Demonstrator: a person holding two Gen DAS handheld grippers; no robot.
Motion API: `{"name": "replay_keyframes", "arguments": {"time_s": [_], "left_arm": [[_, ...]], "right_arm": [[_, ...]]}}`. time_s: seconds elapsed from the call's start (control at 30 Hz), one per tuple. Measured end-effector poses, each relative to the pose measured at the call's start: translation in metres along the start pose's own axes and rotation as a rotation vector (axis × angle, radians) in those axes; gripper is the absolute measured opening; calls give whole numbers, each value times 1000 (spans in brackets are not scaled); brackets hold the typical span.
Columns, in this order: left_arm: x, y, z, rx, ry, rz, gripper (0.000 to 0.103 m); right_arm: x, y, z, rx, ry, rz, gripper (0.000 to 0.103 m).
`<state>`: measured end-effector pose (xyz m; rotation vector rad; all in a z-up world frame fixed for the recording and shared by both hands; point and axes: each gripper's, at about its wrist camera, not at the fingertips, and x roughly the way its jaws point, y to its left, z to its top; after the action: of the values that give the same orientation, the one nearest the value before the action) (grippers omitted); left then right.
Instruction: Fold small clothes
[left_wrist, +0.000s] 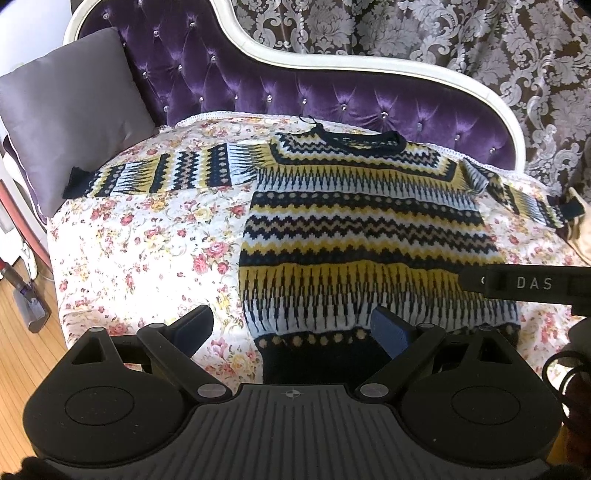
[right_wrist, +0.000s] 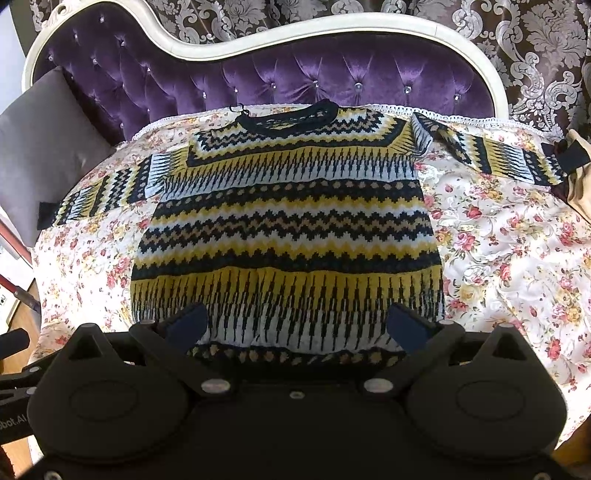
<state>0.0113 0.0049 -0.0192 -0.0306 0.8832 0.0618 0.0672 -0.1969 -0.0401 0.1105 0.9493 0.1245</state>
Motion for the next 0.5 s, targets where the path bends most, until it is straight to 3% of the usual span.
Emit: {"name": "replay_keyframes", "arguments": {"time_s": [0.5], "left_arm": [[25,-5,6,10,36,-42,93]], "right_arm": [[14,-22,-2,87,35,6,102]]}}
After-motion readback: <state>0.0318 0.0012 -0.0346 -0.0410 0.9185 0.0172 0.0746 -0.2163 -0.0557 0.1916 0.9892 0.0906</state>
